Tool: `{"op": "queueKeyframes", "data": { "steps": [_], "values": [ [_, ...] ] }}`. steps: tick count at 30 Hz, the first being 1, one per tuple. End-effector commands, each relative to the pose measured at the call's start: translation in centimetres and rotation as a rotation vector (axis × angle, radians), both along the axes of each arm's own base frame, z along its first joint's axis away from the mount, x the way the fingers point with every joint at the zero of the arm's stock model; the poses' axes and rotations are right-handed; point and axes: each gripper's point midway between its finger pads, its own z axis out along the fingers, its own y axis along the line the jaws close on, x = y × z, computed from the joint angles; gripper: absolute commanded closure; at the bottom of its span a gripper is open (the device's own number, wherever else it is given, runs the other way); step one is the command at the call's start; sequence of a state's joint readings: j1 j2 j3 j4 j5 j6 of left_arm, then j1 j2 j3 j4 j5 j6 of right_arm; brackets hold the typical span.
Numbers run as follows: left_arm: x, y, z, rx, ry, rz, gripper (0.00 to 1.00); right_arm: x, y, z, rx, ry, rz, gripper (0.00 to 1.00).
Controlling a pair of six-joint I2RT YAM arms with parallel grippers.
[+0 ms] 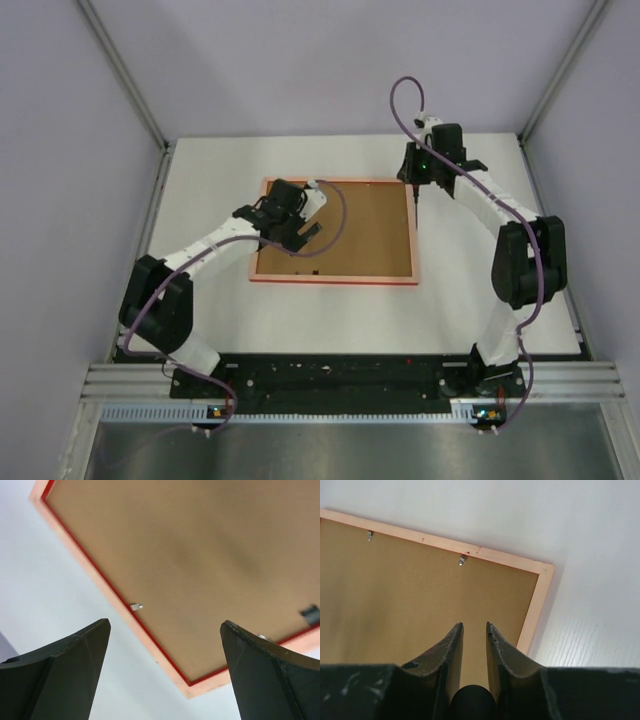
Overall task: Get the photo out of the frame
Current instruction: Release the photo frame item from the photo frame.
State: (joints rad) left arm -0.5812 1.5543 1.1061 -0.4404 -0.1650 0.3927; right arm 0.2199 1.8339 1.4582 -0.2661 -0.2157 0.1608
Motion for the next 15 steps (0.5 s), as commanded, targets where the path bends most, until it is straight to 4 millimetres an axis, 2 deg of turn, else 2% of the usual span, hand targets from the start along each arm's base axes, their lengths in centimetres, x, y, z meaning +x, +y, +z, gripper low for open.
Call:
{"op": "queueKeyframes", "data": {
  "steps": [1, 7, 14, 15],
  "values": [
    [3.8, 3.4, 0.3, 0.014, -0.039, 0.215, 0.02, 0.9, 0.4, 5.0, 0.048, -0.147, -0.002, 1.00],
    [6.9, 7.4, -1.3, 0.003, 0.015, 0.422, 0.02, 1.4, -0.5, 4.3, 0.025, -0.160, -0.045, 1.00],
    [10.0, 9.8, -2.1, -0.104, 0.093, 0.581, 0.02, 2.8, -0.3, 5.0, 0.058, -0.238, -0.073, 1.00],
    [10.3, 10.0, -2.4, -0.119, 0.105, 0.589, 0.02, 3.3, 0.0, 5.9, 0.075, -0.274, -0.072, 1.00]
  ]
}}
